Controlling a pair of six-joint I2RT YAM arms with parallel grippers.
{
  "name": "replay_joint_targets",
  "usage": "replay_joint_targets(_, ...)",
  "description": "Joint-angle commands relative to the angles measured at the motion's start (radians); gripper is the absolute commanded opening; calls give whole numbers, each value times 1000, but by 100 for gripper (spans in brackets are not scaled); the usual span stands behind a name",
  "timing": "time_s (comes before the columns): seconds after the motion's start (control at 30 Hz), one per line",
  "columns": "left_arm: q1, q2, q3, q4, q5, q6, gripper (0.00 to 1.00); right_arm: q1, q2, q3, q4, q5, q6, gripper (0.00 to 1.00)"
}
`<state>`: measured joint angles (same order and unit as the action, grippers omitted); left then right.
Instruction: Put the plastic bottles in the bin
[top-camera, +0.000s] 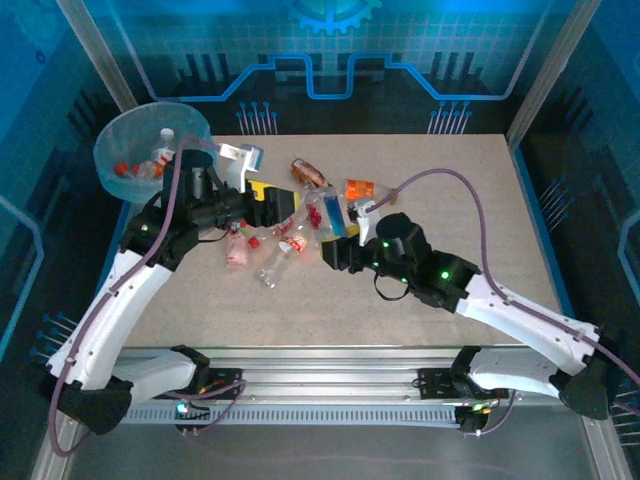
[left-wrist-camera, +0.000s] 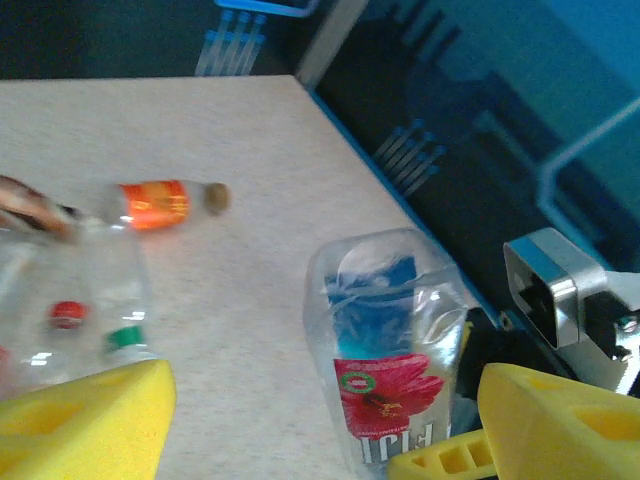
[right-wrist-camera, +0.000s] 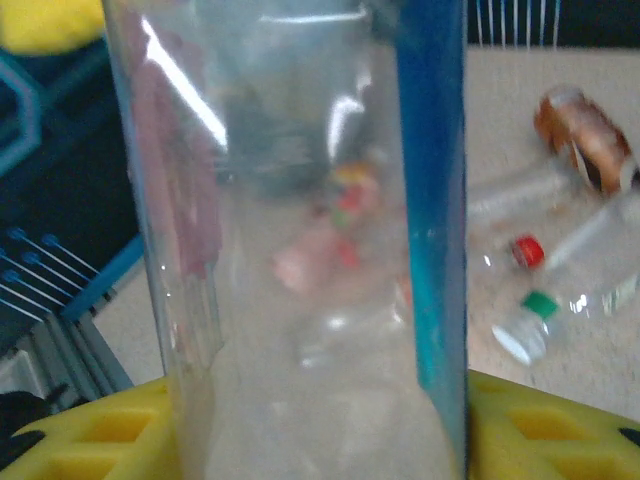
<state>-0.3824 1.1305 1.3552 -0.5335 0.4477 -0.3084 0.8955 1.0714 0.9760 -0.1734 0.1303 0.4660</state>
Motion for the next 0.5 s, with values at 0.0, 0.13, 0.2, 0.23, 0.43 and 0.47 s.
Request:
replay_joint_targets(0.0, -9, 9, -9, 98, 173, -125, 80, -4, -32, 4, 91, -23, -67, 56)
replay_joint_targets(0.13, -27, 13, -29, 154, 226, -170, 80, -4, -31, 23, 91, -55, -64, 56)
replay_joint_targets(0.2, -43, 11, -37, 186, 251, -182, 80, -3, -28, 27, 90, -60, -55, 56)
replay_joint_targets(0.23, -51, 7, -40, 199, 257, -184, 81, -1, -25, 27, 93, -65, -52, 56)
replay_joint_targets(0.43, -90, 18, -37, 199, 241, -165, 81, 13, -16, 33, 117, -83, -45, 55)
replay_joint_targets(0.47, -93, 21, -34, 190, 226, -159, 81, 15, -15, 35, 120, -85, -47, 55)
